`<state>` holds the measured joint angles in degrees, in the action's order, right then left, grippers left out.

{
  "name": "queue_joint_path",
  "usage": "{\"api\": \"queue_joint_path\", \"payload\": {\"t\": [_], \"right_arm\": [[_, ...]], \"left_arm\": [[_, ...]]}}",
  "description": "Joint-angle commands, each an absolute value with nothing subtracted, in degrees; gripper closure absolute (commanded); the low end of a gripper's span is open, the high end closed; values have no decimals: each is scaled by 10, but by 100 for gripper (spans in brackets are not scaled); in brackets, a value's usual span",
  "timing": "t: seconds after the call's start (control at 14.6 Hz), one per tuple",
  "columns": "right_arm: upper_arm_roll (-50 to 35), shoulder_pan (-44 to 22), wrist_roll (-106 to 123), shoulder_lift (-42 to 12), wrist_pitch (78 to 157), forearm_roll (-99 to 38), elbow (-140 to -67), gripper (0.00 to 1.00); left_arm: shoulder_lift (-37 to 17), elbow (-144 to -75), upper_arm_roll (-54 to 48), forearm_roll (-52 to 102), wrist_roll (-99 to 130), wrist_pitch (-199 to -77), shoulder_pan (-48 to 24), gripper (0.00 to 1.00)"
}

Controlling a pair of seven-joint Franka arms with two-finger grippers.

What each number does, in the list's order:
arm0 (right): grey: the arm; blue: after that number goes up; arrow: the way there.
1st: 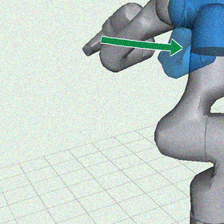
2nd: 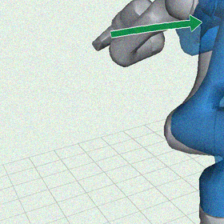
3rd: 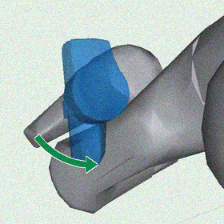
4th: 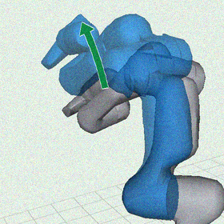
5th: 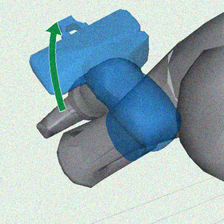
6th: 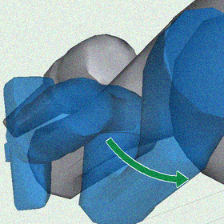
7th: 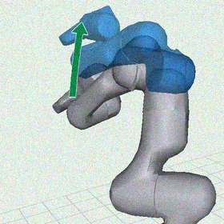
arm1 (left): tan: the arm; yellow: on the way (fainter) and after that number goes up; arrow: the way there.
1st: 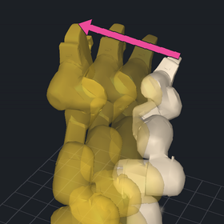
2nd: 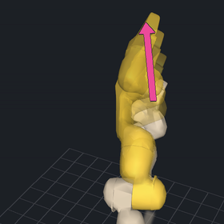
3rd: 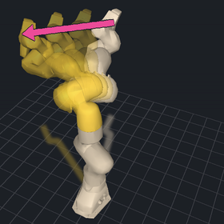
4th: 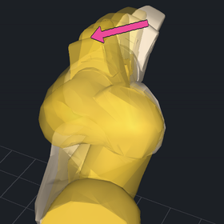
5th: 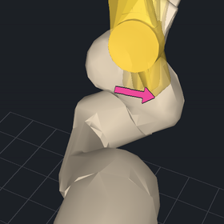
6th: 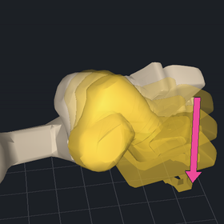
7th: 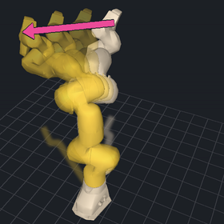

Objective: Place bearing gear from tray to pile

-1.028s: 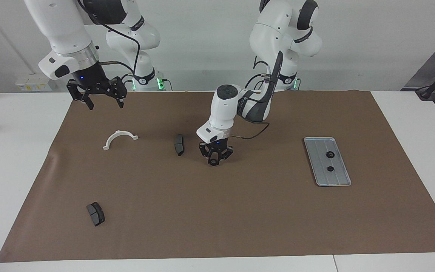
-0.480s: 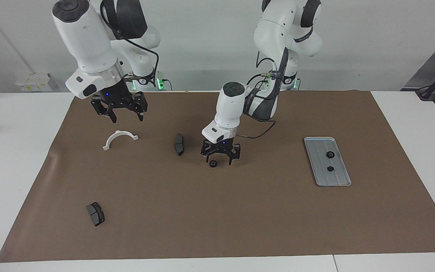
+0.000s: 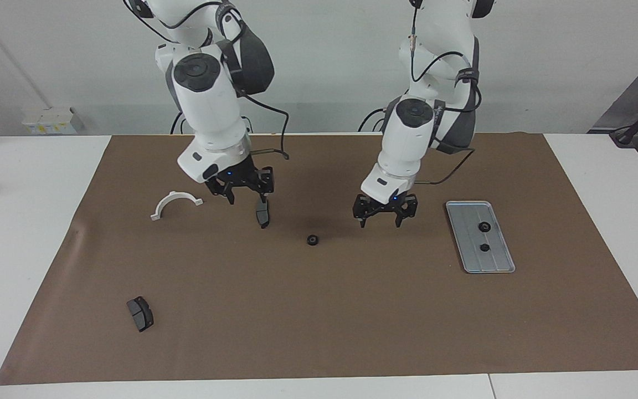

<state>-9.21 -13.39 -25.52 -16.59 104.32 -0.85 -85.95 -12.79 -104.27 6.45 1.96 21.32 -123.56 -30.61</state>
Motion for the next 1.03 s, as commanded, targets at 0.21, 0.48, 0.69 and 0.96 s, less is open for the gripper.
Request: {"api": "queue_joint_path", "payload": {"t": [0.21, 0.48, 0.69, 0.96], "right_arm": [[-94, -204, -347, -237, 1132, 18, -851, 27], [-94, -221, -349, -307, 1176, 43, -842, 29], [-94, -222, -349, -338, 1223, 45, -842, 30], [-95, -222, -351, -355, 1237, 62, -843, 32]], "left_arm": [[-60, -1129, 58, 18, 108, -1229, -181, 0], [-57, -1167, 57, 25, -25, -1280, -85, 0], [-50, -1208, 55, 25, -75, -1343, -33, 0], [-66, -1236, 55, 31, -93, -1360, -11, 6]]}}
